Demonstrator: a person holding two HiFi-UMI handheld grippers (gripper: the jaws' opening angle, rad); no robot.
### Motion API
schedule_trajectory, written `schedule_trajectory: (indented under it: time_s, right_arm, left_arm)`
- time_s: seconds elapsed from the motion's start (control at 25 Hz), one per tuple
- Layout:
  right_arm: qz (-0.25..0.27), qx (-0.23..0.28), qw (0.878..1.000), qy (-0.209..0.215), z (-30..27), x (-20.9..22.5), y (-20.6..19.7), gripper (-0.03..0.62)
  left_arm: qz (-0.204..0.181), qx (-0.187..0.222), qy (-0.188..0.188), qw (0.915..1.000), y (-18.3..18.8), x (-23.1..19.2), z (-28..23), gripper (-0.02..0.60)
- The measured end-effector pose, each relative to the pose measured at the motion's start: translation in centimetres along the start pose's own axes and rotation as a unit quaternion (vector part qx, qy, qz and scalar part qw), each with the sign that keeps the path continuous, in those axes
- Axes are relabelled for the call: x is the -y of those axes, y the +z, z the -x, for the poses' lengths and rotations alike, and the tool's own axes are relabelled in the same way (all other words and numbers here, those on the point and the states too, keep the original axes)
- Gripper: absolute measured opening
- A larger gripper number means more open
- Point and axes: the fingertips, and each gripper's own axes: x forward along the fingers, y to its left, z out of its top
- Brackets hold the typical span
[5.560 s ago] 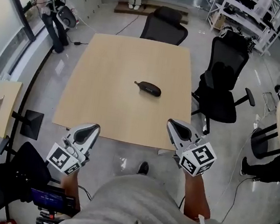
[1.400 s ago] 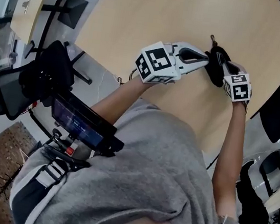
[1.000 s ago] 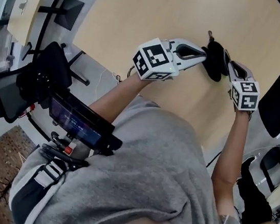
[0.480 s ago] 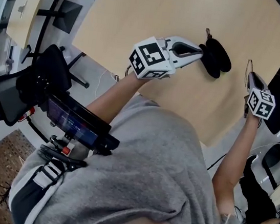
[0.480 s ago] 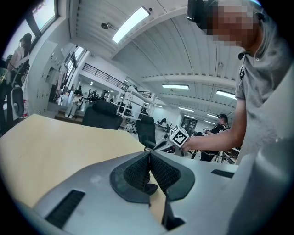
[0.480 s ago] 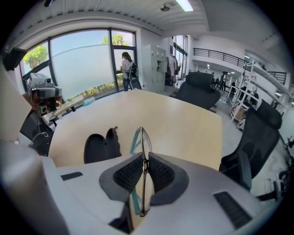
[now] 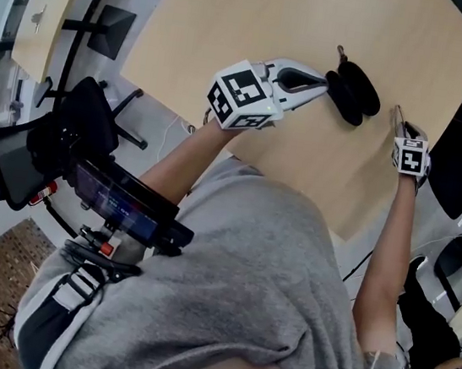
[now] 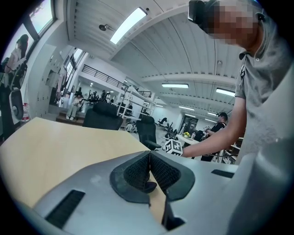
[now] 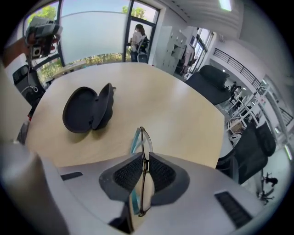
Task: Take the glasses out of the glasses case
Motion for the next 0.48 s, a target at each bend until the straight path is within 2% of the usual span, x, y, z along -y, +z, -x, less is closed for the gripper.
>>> schedule_trajectory:
  time_s: [0.28, 0.36, 0.44, 0.48]
  right_arm:
    - [0.036, -0.011, 0.999, 0.018, -0.5, -2.0, -1.4, 0.044]
    - [0.034, -0.013, 0.999, 0.024, 0.1, -2.5, -1.6, 0.082]
    - [0.03, -0.009, 0.999, 0.023, 1.1, -2.8, -1.5, 0.155]
    - [0.029, -0.007, 0.999, 0.021, 1.8, -3.1, -1.5, 0.16]
  left_arm:
    - [-0.012, 0.005, 0.011, 0.9999, 0.1, 1.3, 0.9, 0.005]
    - [-0.018, 0.009, 0.014, 0.9997, 0.4, 1.9, 1.4, 0.005]
    - [-0.022, 0.013, 0.016, 0.9995, 0.6, 2.6, 2.2, 0.005]
    - [-0.025, 0.014, 0.017, 0.9994, 0.7, 3.0, 2.7, 0.005]
